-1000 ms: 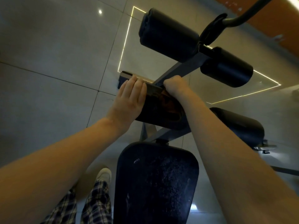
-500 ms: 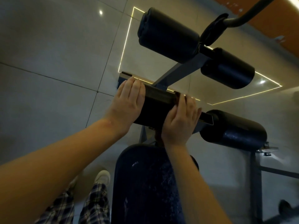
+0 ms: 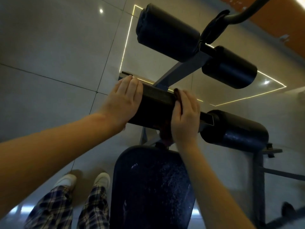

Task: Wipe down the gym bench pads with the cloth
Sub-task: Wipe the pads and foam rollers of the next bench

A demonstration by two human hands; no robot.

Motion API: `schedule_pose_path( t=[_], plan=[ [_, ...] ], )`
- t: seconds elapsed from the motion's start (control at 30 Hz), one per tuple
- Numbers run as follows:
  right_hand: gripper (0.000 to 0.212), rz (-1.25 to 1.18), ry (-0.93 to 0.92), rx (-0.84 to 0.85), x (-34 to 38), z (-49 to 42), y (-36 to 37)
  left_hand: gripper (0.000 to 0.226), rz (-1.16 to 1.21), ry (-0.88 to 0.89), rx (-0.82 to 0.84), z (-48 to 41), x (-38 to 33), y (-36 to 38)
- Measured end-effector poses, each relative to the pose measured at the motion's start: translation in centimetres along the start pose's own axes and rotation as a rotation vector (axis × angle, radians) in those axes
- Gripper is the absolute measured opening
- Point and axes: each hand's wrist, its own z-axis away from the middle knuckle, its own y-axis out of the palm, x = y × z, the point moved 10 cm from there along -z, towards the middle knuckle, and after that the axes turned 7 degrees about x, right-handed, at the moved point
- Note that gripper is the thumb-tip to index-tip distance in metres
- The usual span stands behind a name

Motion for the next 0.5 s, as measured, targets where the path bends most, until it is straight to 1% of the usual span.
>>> schedule_pose_path(
  t=[0.03,0.1,0.17,0.23,0.3,0.33,0.4,0.43,0.5],
  plan=[
    [0.044,0.03,-0.044,-0.07,0.1,2.6,0.4,0.132,-0.024,0.006,0.041,-0.1,-0.2,0.2],
    [0.05,0.122,-0.073,-0.095,-0.2,6.1,2.0,0.131,-0.027,0.005,0.115,-0.7,-0.2,0.4],
    [0.047,0.18,-0.095,-0.117,0.0,6.6,2.6,0.133,-0.024,0.011,0.201,-1.5,0.0,0.4],
    [0.044,0.149,-0.081,-0.203,0.7,4.5,1.3,0.127,0.122,0.039,0.286,-2.6,1.0,0.4],
    [0.039,0.108,-0.032,-0.278,1.4,1.8,-0.4,0.122,0.352,0.075,0.378,-3.4,1.8,0.3],
    [0.039,0.115,0.009,-0.259,1.6,0.5,-0.8,0.125,0.399,0.099,0.386,-3.7,2.0,0.1],
    [0.037,0.142,0.1,-0.096,1.5,-2.0,-0.4,0.136,0.348,0.157,0.337,-3.4,2.4,-0.6],
    [0.034,0.146,0.138,0.014,0.8,-3.3,0.2,0.139,0.317,0.172,0.27,-2.7,2.7,-0.8],
    [0.027,0.105,0.281,0.287,-0.5,-5.6,1.6,0.143,0.242,0.22,0.066,-0.6,2.9,-1.2]
  ],
)
